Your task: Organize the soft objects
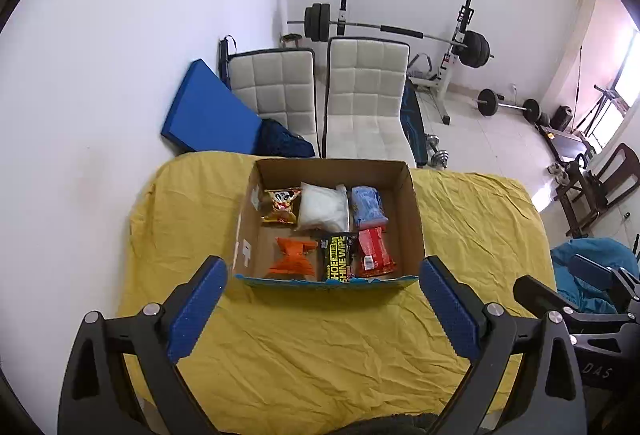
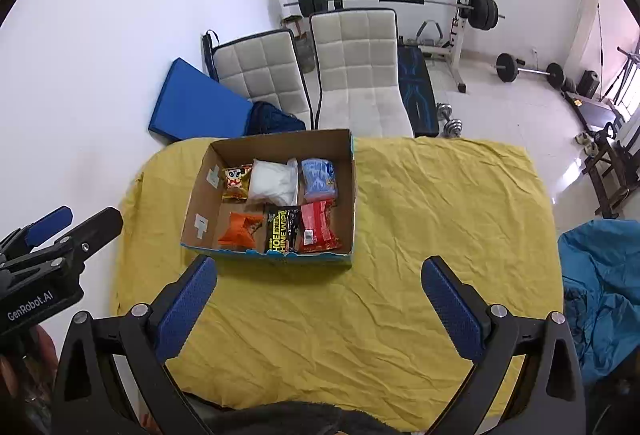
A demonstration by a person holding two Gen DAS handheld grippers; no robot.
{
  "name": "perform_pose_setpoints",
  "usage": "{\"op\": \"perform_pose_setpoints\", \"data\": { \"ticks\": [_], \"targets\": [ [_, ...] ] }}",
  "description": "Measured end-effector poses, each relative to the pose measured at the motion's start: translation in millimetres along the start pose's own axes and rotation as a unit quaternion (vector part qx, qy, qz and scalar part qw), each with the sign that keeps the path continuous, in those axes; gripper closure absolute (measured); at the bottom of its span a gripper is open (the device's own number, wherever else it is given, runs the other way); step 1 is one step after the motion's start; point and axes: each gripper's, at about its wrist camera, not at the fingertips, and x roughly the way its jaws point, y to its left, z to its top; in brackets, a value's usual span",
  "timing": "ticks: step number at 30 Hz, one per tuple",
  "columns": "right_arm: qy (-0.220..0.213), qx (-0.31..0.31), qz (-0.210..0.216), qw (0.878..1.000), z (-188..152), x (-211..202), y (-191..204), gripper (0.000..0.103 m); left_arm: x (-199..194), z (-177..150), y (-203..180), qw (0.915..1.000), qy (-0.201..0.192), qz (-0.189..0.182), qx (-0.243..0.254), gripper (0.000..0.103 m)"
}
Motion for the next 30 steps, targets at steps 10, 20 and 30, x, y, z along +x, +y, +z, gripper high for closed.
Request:
{"op": "perform_pose_setpoints", "data": {
  "ticks": [10,20,30],
  "targets": [
    [-0.023,-0.007,-0.004,1.0,-1.1,-37.8,2.5,0.0,-25.9,-4.5,0.6,0.9999,-0.014,-0.006,-0.008,0.004],
    [-0.029,-0.009,-0.013,0.999,0.9,-43.6,4.9,0.0,-29.8,-6.3,-0.5,0.9998,-0.016,-0.009,-0.007,0.004],
    [-0.034,-0.008,-0.022,0.999,3.1,-45.9,4.6,0.0,-32.6,-6.8,0.8,0.9998,-0.018,-0.008,-0.008,0.004]
  ]
}}
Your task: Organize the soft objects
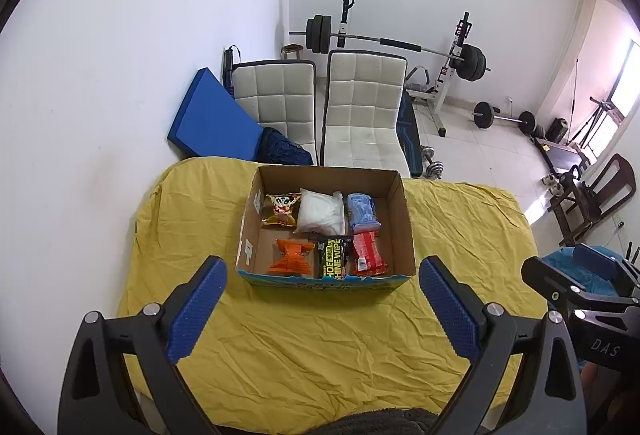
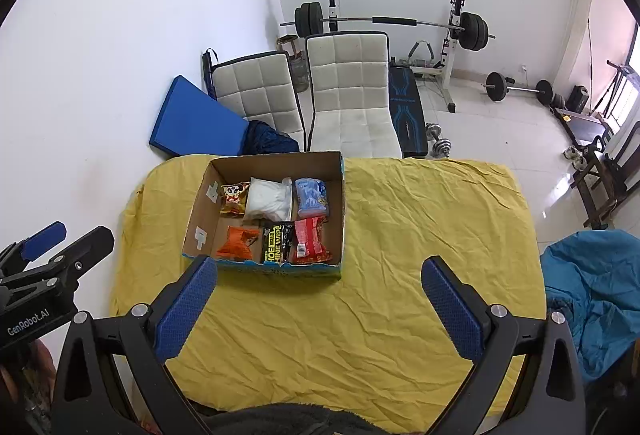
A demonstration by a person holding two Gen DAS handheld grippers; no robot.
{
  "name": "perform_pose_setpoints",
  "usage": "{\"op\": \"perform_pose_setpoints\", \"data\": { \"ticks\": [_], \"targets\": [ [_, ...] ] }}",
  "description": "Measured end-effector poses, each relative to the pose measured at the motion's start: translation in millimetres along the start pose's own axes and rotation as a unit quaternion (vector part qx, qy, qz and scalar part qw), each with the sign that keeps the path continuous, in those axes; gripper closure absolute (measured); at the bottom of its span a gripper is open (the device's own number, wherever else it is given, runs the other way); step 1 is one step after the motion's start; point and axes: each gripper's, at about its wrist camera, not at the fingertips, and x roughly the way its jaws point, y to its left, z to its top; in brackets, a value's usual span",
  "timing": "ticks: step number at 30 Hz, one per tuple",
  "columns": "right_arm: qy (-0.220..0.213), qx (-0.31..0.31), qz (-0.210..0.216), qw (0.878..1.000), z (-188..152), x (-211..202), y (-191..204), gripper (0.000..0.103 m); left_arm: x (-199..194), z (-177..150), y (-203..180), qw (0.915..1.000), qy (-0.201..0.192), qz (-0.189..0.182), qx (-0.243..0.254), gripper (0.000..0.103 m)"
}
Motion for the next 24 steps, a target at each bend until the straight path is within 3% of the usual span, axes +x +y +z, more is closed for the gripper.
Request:
{"op": "perform_pose_setpoints", "data": {
  "ticks": [24],
  "targets": [
    [0.0,-0.001,-0.006,1.0,-3.1,4.2,-0.7,0.0,-0.9,-8.2,-3.6,0.9999,0.002,0.003,-0.012,0.004]
  ]
}}
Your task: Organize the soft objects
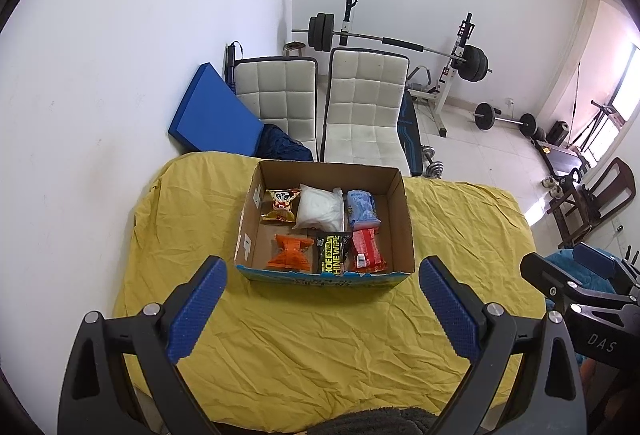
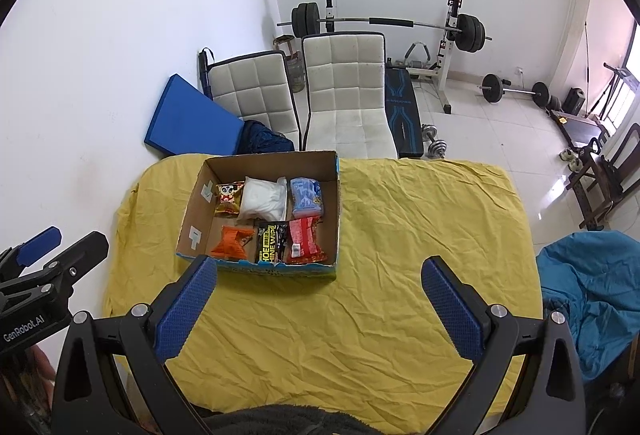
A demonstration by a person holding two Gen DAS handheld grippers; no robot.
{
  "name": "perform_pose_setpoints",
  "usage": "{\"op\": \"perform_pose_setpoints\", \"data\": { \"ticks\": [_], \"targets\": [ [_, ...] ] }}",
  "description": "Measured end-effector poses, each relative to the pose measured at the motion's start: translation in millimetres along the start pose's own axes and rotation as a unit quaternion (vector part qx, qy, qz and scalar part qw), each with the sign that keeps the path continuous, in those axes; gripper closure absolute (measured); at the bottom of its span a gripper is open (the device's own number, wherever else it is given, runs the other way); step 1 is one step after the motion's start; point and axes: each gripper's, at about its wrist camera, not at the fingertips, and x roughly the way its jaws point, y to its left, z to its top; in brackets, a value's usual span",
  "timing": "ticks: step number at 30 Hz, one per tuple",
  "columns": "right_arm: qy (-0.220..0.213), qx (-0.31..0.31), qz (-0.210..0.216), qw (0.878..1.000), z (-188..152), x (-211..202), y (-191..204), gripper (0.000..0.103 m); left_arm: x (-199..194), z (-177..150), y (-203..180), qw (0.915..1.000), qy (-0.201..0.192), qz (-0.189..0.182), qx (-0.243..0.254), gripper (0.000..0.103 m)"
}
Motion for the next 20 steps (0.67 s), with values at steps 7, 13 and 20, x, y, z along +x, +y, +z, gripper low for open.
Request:
{"op": "perform_pose_setpoints", "data": {
  "ticks": [7,13,20],
  "targets": [
    [-0.002,0.0,-0.003,1.0,-0.9,0.1,-2.4,0.0,1.0,-3.6,1.5,1.0,0.001,0.009,-0.004,0.002],
    [-0.001,0.001,-0.003,1.0,-0.7,0.7,-3.8,0.0,-1.0,-4.6,6.5,0.9998,-0.003,0.016,-0.015,0.002],
    [-0.003,0.002,-0.003,1.0,-1.0,0.6,-4.2,0.0,-2.1,-4.3,8.3,0.9997,-0.007,0.016,-0.017,0.002]
  ]
}}
